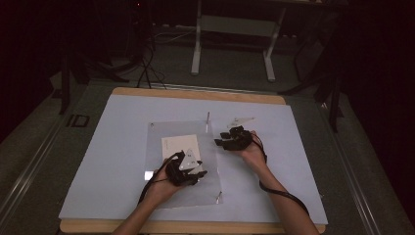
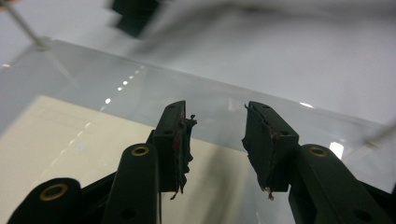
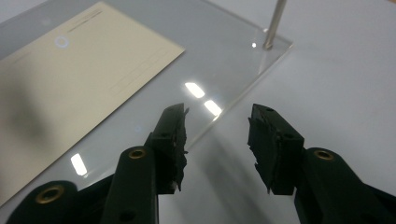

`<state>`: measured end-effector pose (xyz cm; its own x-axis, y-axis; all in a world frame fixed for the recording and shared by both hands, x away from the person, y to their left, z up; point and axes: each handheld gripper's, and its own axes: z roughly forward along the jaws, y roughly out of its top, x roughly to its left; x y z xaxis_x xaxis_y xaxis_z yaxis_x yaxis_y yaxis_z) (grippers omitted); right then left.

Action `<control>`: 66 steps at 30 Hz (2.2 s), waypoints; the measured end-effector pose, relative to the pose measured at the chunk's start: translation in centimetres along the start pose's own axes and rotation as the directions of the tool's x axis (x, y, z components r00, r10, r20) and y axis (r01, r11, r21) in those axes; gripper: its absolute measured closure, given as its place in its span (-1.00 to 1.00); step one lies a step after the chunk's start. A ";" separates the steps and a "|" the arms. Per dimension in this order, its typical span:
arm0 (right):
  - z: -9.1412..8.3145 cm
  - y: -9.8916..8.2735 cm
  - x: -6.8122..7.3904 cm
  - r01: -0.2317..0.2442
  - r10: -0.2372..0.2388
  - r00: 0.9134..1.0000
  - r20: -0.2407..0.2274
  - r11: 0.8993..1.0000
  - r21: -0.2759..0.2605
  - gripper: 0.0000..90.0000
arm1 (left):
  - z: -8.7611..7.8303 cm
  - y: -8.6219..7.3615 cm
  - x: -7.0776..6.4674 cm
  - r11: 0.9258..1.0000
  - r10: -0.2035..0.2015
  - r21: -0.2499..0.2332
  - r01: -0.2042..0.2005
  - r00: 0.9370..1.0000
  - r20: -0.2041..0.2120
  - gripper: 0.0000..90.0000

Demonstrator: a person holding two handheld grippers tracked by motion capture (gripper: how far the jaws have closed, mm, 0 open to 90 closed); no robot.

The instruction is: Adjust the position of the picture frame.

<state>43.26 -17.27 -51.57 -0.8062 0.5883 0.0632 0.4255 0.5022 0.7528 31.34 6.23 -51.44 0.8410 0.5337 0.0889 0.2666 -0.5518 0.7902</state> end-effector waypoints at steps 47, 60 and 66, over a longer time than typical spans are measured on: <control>-5.2 -7.6 7.5 0.130 -0.133 0.973 -0.187 0.991 -0.027 0.40 | 7.3 3.3 10.5 0.984 -0.161 0.066 0.167 0.983 -0.089 0.31; -5.9 -8.3 8.7 0.194 -0.197 0.950 -0.242 0.980 -0.039 0.58 | 8.0 3.0 11.3 0.978 -0.187 0.079 0.195 0.977 -0.106 0.31; -5.9 -8.8 9.2 0.249 -0.247 0.927 -0.282 0.968 -0.031 0.86 | 8.2 3.1 11.4 0.976 -0.190 0.087 0.199 0.976 -0.106 0.31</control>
<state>29.63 -20.03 -53.72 -0.9685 0.2425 0.0570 0.1985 0.6130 0.7648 45.65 5.38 -52.96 0.7202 0.6938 0.0012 0.4689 -0.4880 0.7362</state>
